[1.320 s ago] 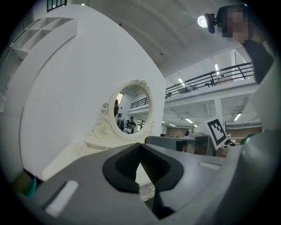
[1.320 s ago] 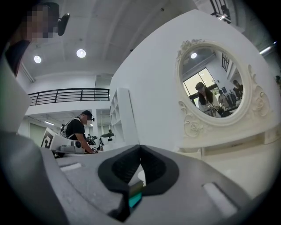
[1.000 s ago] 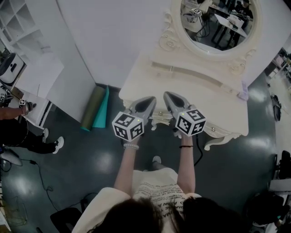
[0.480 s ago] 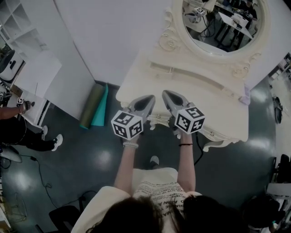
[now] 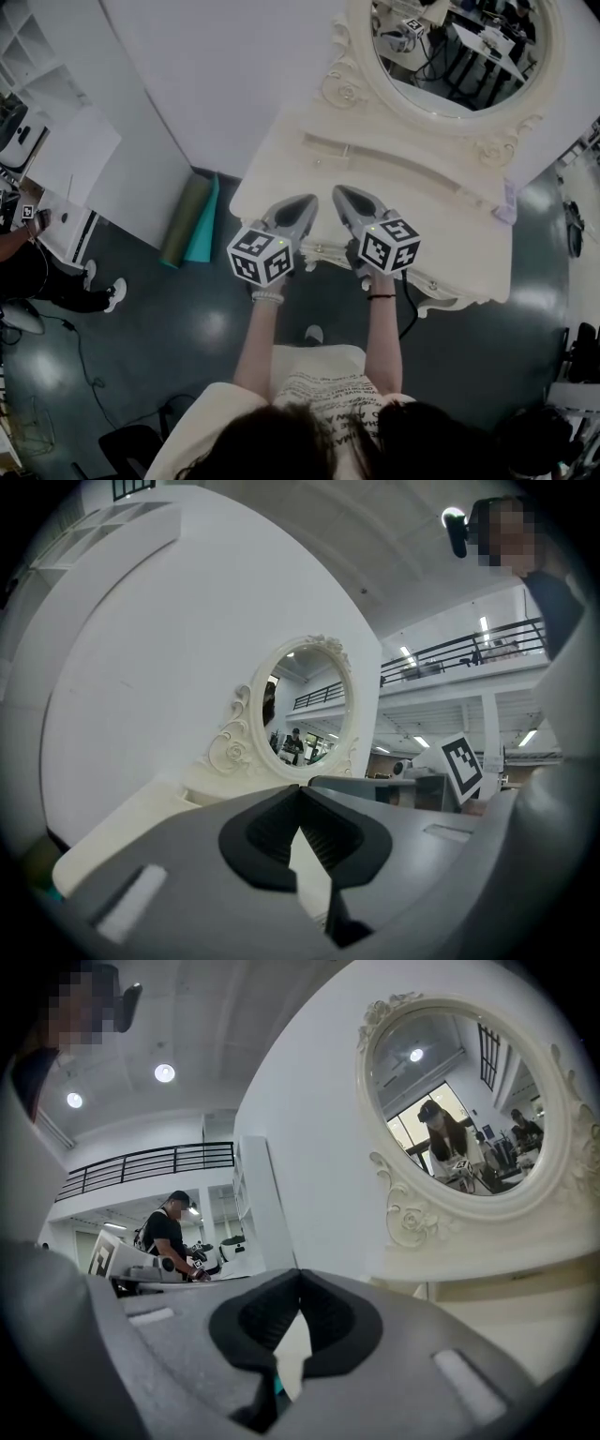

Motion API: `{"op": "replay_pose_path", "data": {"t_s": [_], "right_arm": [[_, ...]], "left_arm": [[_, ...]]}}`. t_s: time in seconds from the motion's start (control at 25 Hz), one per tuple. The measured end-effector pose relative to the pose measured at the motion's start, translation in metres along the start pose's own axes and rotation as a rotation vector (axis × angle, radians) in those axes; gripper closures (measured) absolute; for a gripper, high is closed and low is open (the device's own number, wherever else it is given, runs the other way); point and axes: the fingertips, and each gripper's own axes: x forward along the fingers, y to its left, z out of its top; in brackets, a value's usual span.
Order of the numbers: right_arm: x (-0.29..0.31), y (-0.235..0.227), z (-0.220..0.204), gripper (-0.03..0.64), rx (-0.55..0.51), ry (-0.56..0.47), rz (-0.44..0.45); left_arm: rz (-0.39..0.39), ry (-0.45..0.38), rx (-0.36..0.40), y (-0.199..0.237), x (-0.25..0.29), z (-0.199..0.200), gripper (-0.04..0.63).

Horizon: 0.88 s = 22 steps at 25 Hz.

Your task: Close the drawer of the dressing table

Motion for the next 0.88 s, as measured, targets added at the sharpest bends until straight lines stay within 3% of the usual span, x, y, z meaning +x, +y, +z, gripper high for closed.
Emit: {"op": "replay_pose_path", "data": {"t_s": [0.56, 0.88], "right_arm": [[0.021, -0.03, -0.014, 0.614, 0.045, 0.04, -0.021], [0.053, -0.053, -0.022, 0.614, 0.09, 0.054, -0.077]], "left_arm": [[0.019, 0.038, -0.039, 0.026, 0.021, -0.013, 0.603], [-0.015, 0.1, -0.078, 0.065, 0.04, -0.026, 0.604]]}}
